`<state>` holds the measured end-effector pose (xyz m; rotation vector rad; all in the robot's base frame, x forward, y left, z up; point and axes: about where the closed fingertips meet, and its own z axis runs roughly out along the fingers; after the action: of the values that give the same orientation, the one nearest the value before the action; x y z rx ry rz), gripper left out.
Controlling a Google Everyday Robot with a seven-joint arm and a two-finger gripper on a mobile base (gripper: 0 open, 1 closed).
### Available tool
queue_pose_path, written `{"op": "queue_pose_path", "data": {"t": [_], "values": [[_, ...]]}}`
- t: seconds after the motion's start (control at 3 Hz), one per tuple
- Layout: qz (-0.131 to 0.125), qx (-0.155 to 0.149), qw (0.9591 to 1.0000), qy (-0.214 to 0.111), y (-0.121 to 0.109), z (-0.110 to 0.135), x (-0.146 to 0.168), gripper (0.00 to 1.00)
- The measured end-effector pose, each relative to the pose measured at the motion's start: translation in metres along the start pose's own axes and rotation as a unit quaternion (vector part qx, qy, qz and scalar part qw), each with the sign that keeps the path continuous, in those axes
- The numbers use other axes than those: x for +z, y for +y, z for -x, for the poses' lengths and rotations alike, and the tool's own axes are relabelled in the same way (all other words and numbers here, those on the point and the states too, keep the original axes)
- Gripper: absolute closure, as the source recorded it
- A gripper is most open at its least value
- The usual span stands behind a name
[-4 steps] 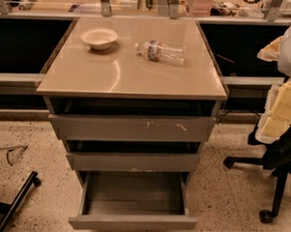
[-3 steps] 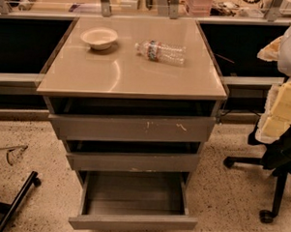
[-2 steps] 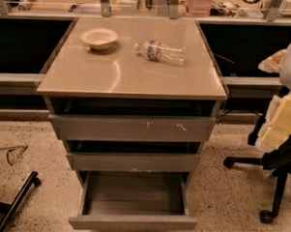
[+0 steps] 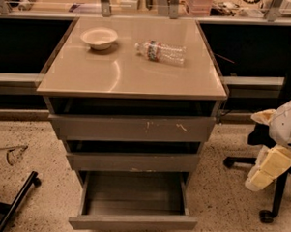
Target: Close bottom drawer
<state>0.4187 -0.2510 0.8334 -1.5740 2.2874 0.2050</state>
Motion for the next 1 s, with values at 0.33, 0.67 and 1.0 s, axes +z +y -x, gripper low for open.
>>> {"op": "queue_pose_path", "data": {"t": [0.33, 0.67, 1.0], "values": [[0.0, 0.0, 1.0, 0.0, 0.0, 0.0, 0.001, 0.0], [0.018, -0.004, 0.9998, 0.006, 0.01, -0.019, 0.046, 0.0], [0.044, 0.004, 0.999, -0.007, 0.033, -0.071, 0.132, 0.0]]}}
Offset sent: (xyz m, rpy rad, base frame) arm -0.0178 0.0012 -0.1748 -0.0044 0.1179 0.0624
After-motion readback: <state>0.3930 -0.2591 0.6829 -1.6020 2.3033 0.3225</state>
